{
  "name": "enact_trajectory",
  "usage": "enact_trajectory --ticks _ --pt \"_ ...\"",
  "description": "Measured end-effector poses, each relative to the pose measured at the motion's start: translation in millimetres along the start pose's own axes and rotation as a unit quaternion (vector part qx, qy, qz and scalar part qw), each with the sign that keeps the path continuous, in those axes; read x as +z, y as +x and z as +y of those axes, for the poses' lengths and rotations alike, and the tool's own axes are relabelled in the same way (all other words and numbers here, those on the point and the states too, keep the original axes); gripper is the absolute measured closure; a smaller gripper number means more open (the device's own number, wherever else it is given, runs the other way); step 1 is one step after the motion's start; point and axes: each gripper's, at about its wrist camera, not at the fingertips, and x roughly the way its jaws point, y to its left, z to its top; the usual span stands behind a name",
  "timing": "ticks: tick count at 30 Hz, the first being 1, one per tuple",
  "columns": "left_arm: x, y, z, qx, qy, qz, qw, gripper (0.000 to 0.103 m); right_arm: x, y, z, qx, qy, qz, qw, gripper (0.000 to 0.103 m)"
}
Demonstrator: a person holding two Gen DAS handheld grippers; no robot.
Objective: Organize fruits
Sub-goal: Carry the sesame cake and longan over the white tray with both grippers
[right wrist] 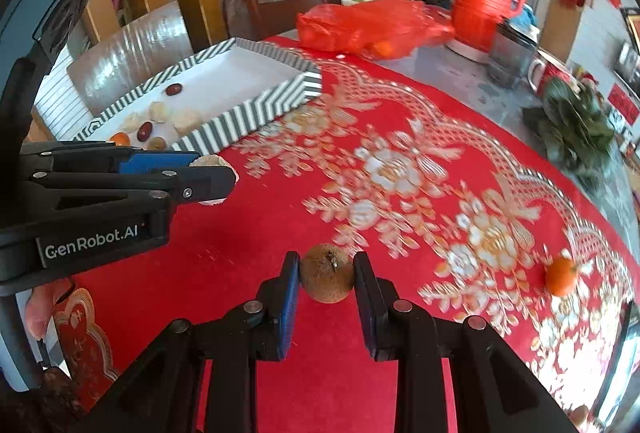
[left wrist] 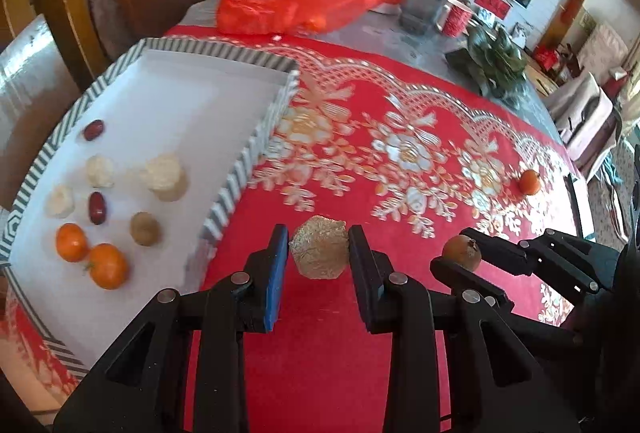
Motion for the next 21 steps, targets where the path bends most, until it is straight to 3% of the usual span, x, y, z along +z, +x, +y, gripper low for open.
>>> enact_trajectory --ticks 21 --pt "9.4 -37.7 116.9 0.045 -0.084 -0.039 0.9947 0.074 79.7 26.7 88.5 0.029 -0.102 -0.004 0.994 0.077"
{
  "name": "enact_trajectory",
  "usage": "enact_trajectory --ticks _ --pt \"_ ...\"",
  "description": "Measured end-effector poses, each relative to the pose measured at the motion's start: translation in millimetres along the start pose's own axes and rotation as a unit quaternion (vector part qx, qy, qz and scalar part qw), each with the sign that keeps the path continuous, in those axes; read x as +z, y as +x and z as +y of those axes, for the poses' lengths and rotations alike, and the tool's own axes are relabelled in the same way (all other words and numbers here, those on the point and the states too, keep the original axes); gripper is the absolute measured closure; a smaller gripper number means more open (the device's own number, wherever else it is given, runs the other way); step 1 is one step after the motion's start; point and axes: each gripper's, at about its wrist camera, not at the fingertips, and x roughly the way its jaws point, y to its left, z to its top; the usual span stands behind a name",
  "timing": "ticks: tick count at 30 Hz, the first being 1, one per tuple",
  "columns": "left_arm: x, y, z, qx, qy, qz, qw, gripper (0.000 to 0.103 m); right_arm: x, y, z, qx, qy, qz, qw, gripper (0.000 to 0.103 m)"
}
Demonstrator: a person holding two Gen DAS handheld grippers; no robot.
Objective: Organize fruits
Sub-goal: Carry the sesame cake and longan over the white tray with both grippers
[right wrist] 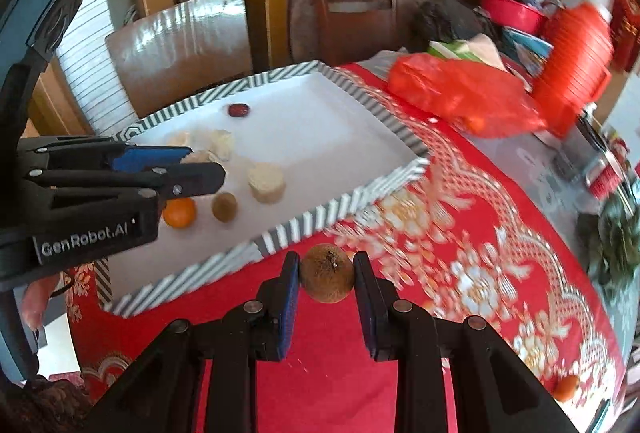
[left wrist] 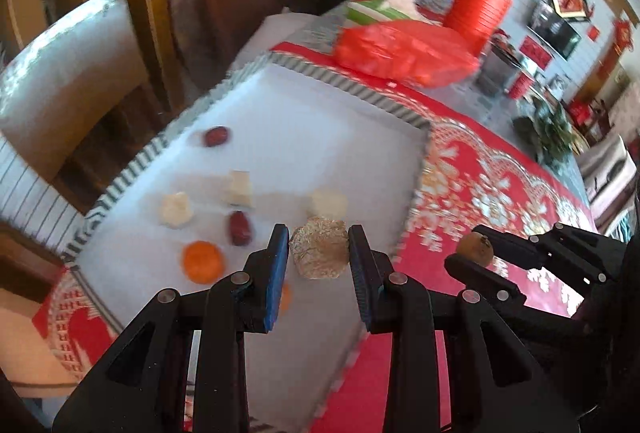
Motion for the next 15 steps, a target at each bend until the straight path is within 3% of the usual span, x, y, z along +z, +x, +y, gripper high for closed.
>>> enact_trajectory --ticks 15 --pt "2.1 16.2 56.1 0.034 -0.049 0.015 0.9982 0.074 44.9 56.2 43.1 0.064 -0.046 0.023 0.997 0.077"
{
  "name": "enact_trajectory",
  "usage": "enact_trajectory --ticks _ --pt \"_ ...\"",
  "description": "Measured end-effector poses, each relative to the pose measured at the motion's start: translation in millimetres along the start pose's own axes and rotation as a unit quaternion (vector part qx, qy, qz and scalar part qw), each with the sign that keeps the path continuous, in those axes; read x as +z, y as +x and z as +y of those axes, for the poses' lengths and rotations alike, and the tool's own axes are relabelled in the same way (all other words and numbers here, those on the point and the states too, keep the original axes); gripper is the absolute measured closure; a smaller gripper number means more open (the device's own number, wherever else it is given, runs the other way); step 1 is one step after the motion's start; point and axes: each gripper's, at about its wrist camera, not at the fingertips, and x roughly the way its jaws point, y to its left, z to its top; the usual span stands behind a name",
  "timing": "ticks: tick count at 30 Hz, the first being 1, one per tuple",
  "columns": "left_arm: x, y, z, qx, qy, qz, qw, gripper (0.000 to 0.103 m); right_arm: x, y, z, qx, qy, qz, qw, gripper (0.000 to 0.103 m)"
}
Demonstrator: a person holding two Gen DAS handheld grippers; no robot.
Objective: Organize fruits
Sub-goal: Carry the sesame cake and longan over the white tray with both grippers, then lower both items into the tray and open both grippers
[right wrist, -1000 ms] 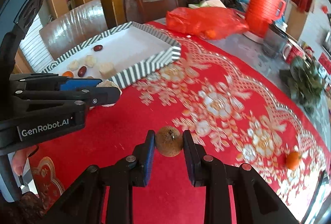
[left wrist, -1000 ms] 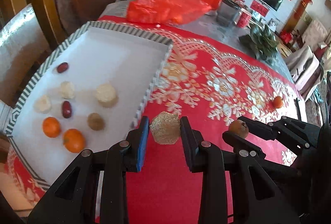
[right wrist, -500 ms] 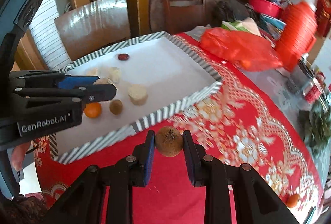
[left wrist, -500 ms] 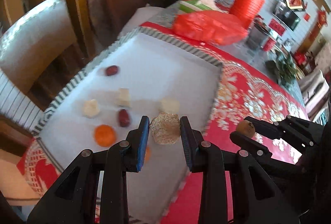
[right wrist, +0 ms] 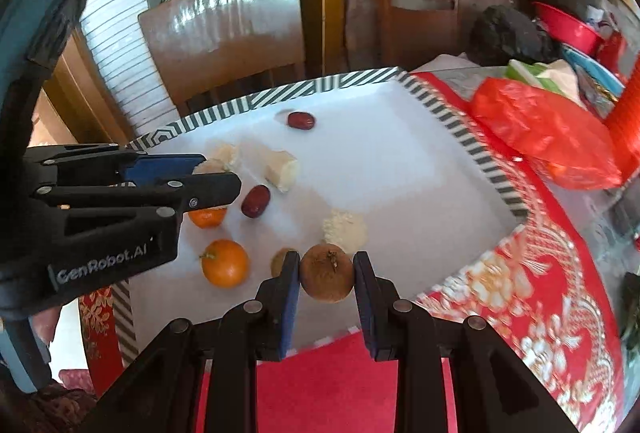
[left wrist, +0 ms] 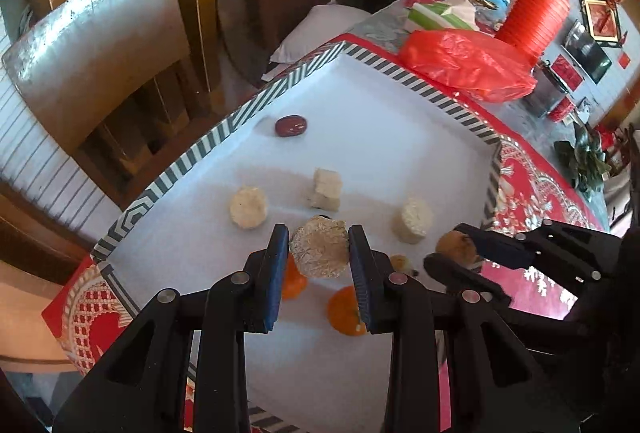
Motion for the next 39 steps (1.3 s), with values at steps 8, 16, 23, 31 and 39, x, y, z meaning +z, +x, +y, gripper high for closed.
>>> enact_trajectory --ticks 8,16,23,31,39 --pt "-0.6 9.6 -0.4 0.012 -0.004 0.004 0.9999 0.074 0.3 20.2 -4.5 0.039 0.03 -0.005 0.999 0.077" --pt "-1.4 11.5 1.7 0.014 -0.014 0.005 0.9998 0.072 -4.8 11.5 -6.4 0.041 0.056 -0.02 0.997 0.069" --pt "-1.2 -3.7 -3.0 0.013 -0.017 -0.02 0.9996 0.049 -16.8 -13.6 -10.5 0.033 0.066 -0.043 0.996 0.065" --pt "-7.0 -21.9 -38.9 -0.007 0.016 -0.033 0.9993 0.047 -51.0 -48.8 -25.4 0.012 0.089 -0.063 0.994 0.062" --pt "-22.3 -25.0 -98.3 -0.045 0.067 -0.02 0.9965 0.047 -105.1 -79.2 -52.1 -0.026 0.133 -0.067 0.989 0.062"
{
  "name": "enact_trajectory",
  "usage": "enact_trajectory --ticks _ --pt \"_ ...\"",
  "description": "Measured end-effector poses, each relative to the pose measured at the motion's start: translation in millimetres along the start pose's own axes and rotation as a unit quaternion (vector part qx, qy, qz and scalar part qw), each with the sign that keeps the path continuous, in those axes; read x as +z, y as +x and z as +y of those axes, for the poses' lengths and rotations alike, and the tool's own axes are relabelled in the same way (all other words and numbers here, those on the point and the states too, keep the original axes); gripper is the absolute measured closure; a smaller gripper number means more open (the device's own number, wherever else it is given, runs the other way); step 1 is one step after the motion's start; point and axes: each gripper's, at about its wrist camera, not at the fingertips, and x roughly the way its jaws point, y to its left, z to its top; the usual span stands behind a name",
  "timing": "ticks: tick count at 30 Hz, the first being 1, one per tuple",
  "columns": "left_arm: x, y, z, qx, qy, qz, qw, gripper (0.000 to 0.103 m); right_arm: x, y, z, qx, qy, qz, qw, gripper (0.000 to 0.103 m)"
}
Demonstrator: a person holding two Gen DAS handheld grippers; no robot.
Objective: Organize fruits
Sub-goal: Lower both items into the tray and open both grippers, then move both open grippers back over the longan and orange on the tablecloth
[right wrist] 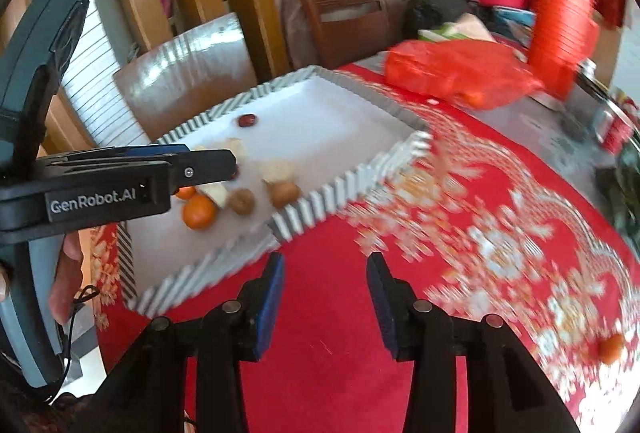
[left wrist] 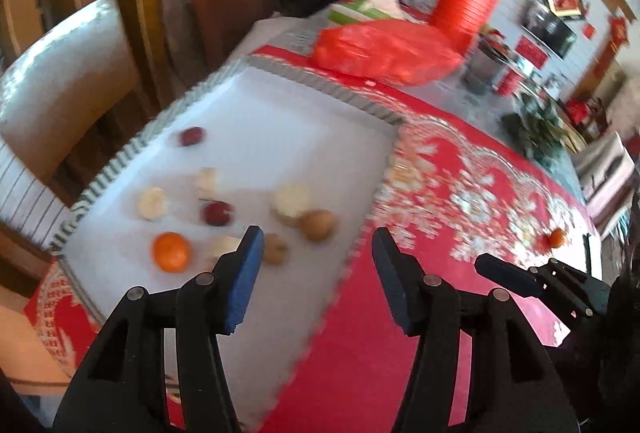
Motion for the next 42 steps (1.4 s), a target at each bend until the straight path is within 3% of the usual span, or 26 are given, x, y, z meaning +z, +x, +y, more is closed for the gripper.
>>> enact_trajectory --ticks 9,15,27,37,42 --pt "-13.3 16.1 -79.3 -0.049 0.066 0.028 0.9962 0.047 -52.6 -41.3 -52.3 -0.061 0.046 0.01 0.997 0.062" --pt "-21.2 28.0 -135.6 -0.086 0.107 0.051 0.9892 0.047 -93.6 -78.8 -92.2 -0.101 0.089 0.009 0.991 0.061" --pt "-53.1 44.9 -251.3 -0.152 0.201 0.105 0.962 0.047 -170.0 -151.2 -164.9 -0.182 0.176 0.011 0.967 0.061" --pt "-84.9 57.0 -337.0 -0.201 0.261 0.149 0.9322 0.047 -224.6 -188.6 -198.9 -0.217 0.231 0.014 0.948 0.061" --pt "-93.3 63.1 -368.1 -0.209 0.277 0.163 0.9234 0.047 -244.0 -196.6 -211.4 -0.224 0.255 0.015 0.941 0.061"
